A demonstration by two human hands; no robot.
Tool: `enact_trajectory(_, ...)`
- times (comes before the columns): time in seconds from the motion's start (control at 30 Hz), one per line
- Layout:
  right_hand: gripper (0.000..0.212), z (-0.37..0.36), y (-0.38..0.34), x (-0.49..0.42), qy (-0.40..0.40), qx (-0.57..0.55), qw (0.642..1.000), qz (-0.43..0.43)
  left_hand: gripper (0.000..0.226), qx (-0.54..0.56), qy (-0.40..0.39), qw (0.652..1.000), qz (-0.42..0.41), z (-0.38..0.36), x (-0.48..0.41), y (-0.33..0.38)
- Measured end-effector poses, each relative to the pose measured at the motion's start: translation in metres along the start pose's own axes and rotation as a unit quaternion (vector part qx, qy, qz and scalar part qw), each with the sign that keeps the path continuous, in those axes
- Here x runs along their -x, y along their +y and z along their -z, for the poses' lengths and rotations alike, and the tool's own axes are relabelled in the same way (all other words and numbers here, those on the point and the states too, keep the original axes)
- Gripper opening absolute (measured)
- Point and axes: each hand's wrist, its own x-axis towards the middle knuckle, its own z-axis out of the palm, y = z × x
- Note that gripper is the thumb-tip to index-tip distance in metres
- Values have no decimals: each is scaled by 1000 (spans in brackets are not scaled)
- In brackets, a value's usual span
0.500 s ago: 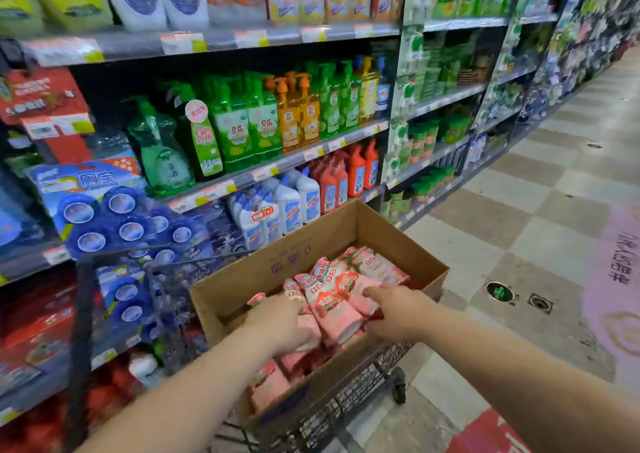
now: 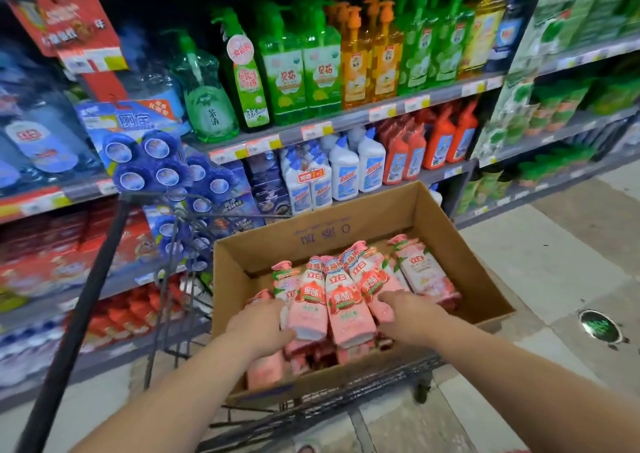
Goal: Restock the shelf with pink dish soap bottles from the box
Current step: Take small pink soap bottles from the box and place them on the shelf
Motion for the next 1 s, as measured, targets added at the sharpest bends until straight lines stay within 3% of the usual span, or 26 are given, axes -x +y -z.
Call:
enact_trajectory(0.23,58,-15,-13,-57,-25,-11,1000,-3,75,4,-26,1000,13,-8,-51,10)
enact_trajectory(0.53,69,-48,-33,-119,-35,-74,992,-97,70,134,-85,985,67,-32,-119,3)
enact_trajectory(0.63,78,-60,-37,-129,-27,-70,987,-140,64,220,-105,964,104,-44,-136,-1)
enact_trajectory(0.77,77,-64,-41,-139,-24,-80,981,-176,79,318,-117,925,172,-57,-150,-4)
enact_trajectory(1.0,76,-73,-53,-147,-22,-222,950,-220,72,397,-140,883,209,-65,-161,-22)
